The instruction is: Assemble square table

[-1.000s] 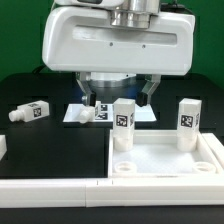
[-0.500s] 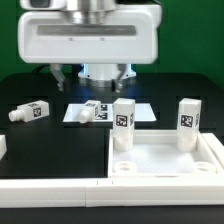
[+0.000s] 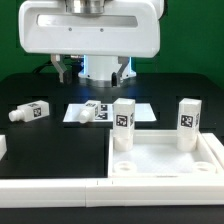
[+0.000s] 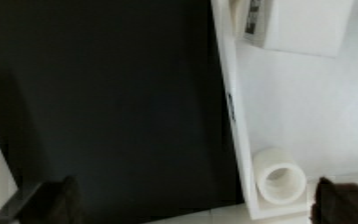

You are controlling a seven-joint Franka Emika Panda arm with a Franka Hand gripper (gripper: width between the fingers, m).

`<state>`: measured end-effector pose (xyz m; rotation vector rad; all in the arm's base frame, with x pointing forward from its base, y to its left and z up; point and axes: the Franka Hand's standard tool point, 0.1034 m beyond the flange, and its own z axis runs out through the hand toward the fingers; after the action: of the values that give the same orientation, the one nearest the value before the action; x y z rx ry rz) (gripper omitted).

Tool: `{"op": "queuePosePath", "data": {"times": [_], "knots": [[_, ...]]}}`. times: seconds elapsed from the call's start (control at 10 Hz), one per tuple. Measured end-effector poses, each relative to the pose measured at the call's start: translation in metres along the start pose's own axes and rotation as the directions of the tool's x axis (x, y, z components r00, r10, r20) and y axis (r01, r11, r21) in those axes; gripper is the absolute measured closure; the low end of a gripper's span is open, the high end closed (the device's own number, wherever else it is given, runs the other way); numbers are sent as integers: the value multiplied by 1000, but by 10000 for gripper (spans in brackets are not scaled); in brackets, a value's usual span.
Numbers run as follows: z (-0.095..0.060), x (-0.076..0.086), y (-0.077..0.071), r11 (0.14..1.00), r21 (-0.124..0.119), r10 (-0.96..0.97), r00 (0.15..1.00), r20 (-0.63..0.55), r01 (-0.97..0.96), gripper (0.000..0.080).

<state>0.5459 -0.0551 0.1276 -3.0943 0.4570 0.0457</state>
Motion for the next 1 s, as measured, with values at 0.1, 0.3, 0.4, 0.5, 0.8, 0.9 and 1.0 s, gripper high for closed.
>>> {"op": "queuePosePath", "data": {"times": [0.1, 0.3, 0.4, 0.5, 0.8, 0.9, 1.0], "knots": [[6, -22, 12, 1000, 8, 28, 999, 39, -29, 151], [18, -65, 31, 996, 25, 77, 989, 127, -81, 151], [20, -69, 32, 996, 22, 86, 988, 132, -89, 151], [21, -69, 31, 996, 23, 83, 988, 133, -87, 151], [37, -79, 33, 986, 42, 151, 977, 152, -159, 151], [54, -93, 39, 984, 31, 168, 974, 149, -175, 151], [72, -107, 45, 985, 8, 171, 974, 148, -174, 151]]}}
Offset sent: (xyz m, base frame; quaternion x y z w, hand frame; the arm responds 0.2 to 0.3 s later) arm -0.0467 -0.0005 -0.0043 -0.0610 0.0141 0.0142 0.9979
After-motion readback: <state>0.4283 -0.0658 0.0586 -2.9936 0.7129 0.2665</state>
